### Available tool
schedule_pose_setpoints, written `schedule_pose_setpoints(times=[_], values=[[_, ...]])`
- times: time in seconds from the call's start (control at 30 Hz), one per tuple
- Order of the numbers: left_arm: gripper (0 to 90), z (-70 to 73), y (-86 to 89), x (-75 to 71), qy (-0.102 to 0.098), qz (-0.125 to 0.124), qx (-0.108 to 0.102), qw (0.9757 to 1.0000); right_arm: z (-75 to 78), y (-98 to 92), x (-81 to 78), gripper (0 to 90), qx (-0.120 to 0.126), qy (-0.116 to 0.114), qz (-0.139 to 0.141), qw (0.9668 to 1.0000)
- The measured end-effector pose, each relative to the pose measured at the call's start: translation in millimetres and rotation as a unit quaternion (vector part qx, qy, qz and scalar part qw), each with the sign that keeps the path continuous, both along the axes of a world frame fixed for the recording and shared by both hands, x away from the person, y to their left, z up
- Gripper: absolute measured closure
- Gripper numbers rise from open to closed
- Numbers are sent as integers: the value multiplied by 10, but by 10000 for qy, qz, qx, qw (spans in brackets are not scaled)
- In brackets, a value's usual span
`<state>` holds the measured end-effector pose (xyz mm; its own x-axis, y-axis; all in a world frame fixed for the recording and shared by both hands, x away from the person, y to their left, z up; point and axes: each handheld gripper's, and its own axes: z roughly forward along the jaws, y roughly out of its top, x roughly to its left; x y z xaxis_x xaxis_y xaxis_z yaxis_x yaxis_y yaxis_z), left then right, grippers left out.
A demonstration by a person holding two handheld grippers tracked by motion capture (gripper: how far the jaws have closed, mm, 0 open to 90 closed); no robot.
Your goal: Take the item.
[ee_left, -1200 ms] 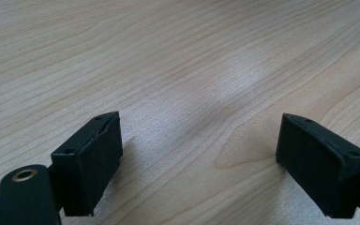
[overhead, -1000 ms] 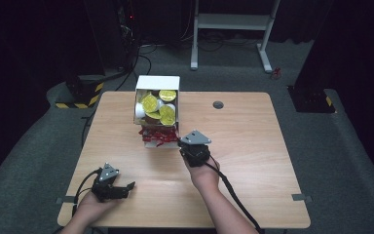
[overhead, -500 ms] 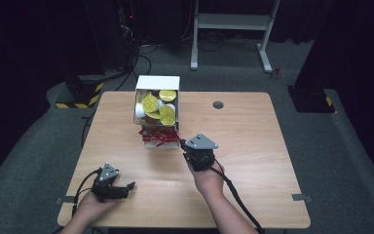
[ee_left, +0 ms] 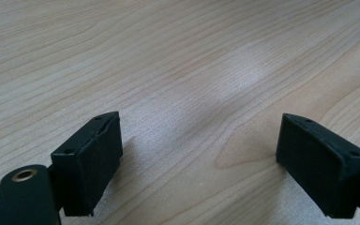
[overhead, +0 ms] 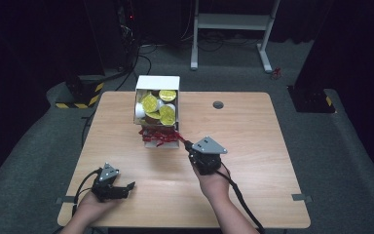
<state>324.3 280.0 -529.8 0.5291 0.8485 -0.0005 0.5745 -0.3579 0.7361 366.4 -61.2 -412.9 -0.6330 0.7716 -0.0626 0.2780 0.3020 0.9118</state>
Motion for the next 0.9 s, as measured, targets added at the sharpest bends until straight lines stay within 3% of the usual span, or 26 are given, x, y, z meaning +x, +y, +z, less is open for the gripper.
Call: schedule_pose_setpoints(times=[0.9], values=[[150, -1, -1, -1, 4, 9, -11, 10000, -3, -402, -6, 889, 96, -24, -390, 9992]])
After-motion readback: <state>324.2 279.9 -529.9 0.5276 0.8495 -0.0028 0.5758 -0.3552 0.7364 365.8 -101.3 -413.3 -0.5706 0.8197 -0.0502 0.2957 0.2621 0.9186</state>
